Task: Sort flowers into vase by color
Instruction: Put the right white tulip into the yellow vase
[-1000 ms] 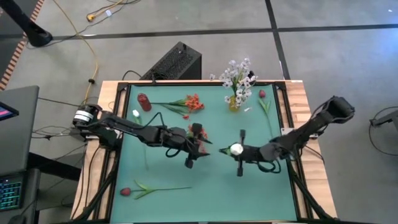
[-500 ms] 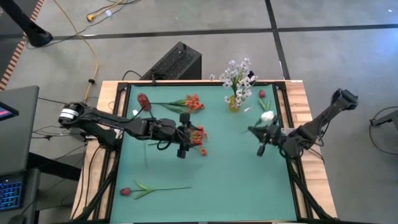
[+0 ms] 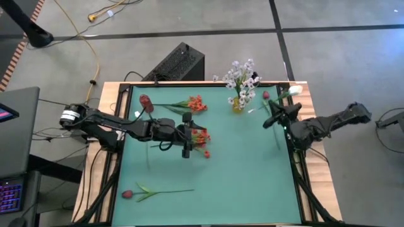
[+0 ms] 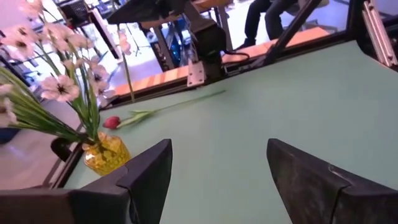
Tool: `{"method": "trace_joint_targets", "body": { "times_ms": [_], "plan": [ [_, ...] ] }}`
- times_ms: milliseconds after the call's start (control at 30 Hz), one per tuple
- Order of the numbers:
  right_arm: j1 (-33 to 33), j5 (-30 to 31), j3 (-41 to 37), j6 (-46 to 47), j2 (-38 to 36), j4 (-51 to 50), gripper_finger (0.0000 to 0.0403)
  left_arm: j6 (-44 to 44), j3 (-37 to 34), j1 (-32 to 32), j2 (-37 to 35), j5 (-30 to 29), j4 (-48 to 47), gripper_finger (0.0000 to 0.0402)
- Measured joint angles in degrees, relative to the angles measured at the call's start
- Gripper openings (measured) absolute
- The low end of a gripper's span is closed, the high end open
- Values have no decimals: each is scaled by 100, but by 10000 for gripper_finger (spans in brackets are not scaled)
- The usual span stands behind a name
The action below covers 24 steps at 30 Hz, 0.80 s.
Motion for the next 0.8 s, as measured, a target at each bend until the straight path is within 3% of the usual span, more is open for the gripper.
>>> {"method": "trace_joint_targets", "body": {
  "times_ms": [133,367,600,800],
  "plan": [
    [-913,-987,-86,-150,-32,443,27,4,0,17,2,124,58,251],
    [-2585,-3093,-642,-1236,-32,2717,27,3,0,20,2,119,194,251],
    [-3803,-4467,-649,-846,149,2753,27,-68,0,20,2,119,183,251],
    [-4202,-5060,-649,-741,691,3116,27,-22,0,20,2,117,194,251]
  ]
}}
